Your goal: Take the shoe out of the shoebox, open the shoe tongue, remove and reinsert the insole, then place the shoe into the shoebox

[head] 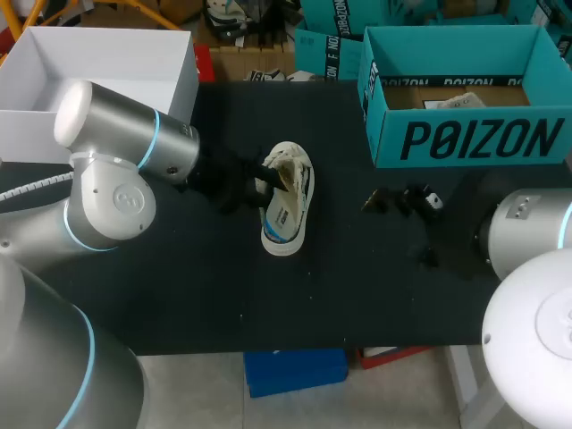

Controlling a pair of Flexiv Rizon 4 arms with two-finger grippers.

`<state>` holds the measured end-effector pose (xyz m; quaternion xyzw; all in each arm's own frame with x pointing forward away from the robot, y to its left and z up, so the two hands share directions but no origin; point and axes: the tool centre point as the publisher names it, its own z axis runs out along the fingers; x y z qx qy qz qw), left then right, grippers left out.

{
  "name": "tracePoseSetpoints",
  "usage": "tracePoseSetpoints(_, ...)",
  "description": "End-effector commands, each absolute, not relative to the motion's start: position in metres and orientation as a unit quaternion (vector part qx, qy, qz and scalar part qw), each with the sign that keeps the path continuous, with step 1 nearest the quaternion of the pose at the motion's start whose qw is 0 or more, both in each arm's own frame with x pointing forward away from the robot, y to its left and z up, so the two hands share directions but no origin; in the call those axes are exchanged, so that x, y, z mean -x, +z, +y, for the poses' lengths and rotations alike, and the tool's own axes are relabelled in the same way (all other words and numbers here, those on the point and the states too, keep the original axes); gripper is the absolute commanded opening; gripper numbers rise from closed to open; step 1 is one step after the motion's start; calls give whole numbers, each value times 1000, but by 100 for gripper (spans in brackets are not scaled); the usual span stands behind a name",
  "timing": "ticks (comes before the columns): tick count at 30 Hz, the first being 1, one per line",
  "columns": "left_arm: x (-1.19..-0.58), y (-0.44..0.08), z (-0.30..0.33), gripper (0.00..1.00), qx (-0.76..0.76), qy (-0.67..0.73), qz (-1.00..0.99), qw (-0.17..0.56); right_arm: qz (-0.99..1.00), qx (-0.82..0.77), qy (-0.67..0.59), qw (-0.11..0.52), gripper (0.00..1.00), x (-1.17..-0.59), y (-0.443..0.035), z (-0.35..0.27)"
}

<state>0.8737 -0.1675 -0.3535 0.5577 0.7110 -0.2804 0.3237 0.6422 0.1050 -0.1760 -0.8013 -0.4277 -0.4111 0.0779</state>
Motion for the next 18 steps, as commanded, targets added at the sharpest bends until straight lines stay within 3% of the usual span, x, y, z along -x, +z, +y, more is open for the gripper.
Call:
tracePoseSetpoints(1,-873,-356,-169,0,-563,-284,710,313,-377,819,-425,75,100,-619,-170,93)
tracePoseSetpoints(18,-877,-366,-172,0,-572,-275,711,305,-377,819,-425,75,100,-619,-170,93)
